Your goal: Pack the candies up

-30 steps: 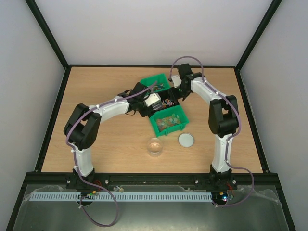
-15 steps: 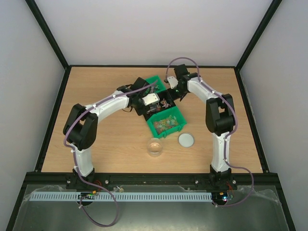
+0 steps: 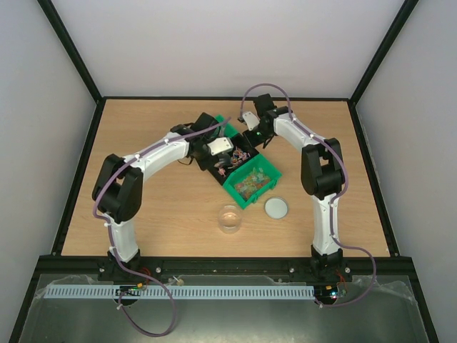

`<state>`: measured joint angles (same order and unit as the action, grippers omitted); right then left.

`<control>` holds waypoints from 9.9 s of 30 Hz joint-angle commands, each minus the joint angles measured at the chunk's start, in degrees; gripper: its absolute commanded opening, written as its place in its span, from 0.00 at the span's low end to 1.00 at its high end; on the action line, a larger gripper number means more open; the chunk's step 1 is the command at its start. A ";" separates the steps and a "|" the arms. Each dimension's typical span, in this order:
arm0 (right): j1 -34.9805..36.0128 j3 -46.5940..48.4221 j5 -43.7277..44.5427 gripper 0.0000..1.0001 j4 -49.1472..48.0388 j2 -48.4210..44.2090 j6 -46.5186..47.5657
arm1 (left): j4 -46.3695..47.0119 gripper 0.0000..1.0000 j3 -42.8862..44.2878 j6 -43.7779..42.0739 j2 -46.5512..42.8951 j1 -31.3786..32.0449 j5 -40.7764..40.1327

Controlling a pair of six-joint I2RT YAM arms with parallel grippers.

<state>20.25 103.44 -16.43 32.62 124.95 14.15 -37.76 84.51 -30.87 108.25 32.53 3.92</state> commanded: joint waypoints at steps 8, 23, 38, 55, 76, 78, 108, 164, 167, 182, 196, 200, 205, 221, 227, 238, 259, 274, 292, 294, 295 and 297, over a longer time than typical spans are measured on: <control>1.09 -2.45 -5.38 0.02 -0.94 -2.28 -0.57 | -5.38 0.02 4.90 1.68 10.88 3.00 -0.44; 1.19 -4.95 -7.85 0.01 -2.80 -3.61 -0.40 | 21.10 0.02 -9.12 3.23 2.26 1.88 15.29; 0.58 -6.01 0.43 0.01 -3.35 -4.82 0.97 | -8.80 0.02 5.10 -6.98 -0.44 0.30 3.13; 0.59 -6.00 -1.09 0.01 -4.20 -4.16 -3.72 | -23.27 0.02 18.36 -7.18 14.30 3.99 -1.61; 0.58 -9.26 -5.39 0.01 -5.29 -4.37 -7.32 | 30.05 0.02 -11.75 12.60 2.68 0.24 18.63; 0.58 -9.39 -5.19 0.01 -5.25 -4.57 -6.84 | 34.71 0.02 -14.32 14.30 1.02 -0.27 21.75; 0.58 -8.10 -6.07 0.01 -4.80 -3.60 -5.52 | 47.29 0.02 -22.95 11.81 -1.39 4.91 12.18; -8.03 1.28 -16.82 0.98 7.47 -17.11 -3.64 | 30.41 0.02 -35.02 -1.70 -31.14 -17.59 48.27; -8.02 -0.86 -19.41 0.99 8.36 -19.62 -3.82 | 19.01 0.02 -33.39 -8.81 -33.84 -18.69 51.73; -8.00 -17.08 -22.66 0.99 6.29 -29.50 -4.29 | -7.55 0.02 -37.70 -27.01 -47.37 -19.65 48.78; -8.01 -17.77 -22.95 0.99 5.63 -29.89 -4.48 | -6.42 0.02 -38.85 -24.69 -47.59 -9.44 36.70; -7.97 -16.92 -23.27 0.99 6.07 -29.60 -4.55 | -6.06 0.02 -37.64 -22.53 -46.75 -4.19 30.17; -8.01 -16.41 -23.77 0.99 6.21 -29.56 -4.66 | -6.64 0.02 -35.77 -20.29 -45.24 0.30 24.00; -8.03 -15.69 -24.62 0.99 6.19 -29.15 -4.77 | -14.08 0.02 -25.44 -16.92 -40.30 10.42 10.06; -8.02 -15.09 -24.53 0.99 6.49 -28.70 -4.62 | -15.24 0.02 -24.26 -16.76 -39.78 12.74 6.27; -7.99 -14.73 -20.60 0.98 6.62 -26.84 -4.66 | -17.23 0.02 -21.87 -16.59 -40.17 14.36 3.26; -3.37 -27.76 1.16 0.62 -2.00 -23.54 0.05 | -22.10 0.02 8.45 0.31 -11.94 2.08 -0.32; -1.78 -38.77 0.55 0.43 -10.51 -24.93 0.42 | -23.33 0.02 16.22 3.62 2.90 4.59 -6.80; -0.02 -41.51 0.79 0.06 -14.94 -25.54 3.59 | -12.47 0.02 10.21 6.24 9.57 6.93 -0.51; 0.01 -41.47 0.72 0.02 -15.23 -25.60 4.04 | -9.95 0.02 8.37 6.87 9.77 6.93 -0.04; -0.03 -41.62 0.65 0.02 -15.65 -25.67 4.28 | -8.47 0.02 7.41 7.14 9.78 6.93 0.14; 0.01 -41.64 0.27 0.01 -15.95 -25.69 4.71 | -5.23 0.02 5.05 8.02 9.66 6.86 0.91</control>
<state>19.27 62.15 -12.58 17.45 100.62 16.69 -44.62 94.96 -24.95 114.72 39.24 3.01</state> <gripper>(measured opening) 0.081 0.061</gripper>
